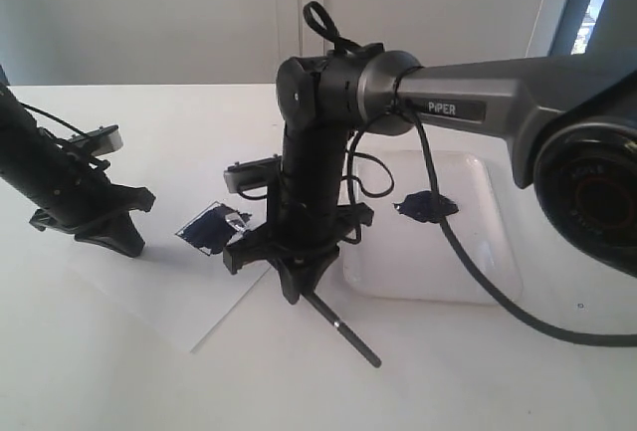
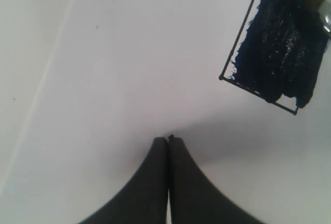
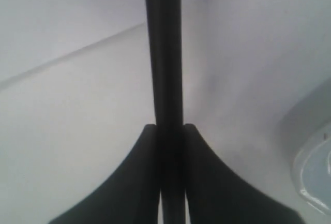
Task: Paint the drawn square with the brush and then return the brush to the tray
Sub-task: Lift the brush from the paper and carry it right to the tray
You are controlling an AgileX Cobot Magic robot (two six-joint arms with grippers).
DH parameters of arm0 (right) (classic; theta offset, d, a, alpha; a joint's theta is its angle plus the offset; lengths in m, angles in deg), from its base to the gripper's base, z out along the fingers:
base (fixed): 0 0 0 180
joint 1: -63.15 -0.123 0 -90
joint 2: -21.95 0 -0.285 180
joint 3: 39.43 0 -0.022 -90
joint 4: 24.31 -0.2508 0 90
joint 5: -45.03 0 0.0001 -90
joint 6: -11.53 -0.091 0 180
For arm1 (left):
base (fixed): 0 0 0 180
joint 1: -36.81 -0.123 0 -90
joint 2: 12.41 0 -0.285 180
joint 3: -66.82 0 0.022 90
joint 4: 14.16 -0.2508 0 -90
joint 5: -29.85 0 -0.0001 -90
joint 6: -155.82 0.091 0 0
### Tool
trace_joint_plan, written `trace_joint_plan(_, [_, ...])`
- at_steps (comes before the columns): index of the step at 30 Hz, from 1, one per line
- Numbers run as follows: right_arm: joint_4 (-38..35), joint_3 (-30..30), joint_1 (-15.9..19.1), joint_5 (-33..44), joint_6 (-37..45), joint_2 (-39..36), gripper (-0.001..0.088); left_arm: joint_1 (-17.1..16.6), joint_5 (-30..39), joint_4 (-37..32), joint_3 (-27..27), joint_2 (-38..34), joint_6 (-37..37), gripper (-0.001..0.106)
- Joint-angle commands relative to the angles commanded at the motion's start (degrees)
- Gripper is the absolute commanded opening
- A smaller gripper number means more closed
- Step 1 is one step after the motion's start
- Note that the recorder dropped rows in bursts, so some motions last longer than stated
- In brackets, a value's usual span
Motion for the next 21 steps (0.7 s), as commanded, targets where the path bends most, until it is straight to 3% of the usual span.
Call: trace_joint_plan(21, [0.95,1.65,-0.34,0.00,1.09,7.33,0.0000,0.00,-0.01,0.00,0.00,0.00,-0.27,0.000])
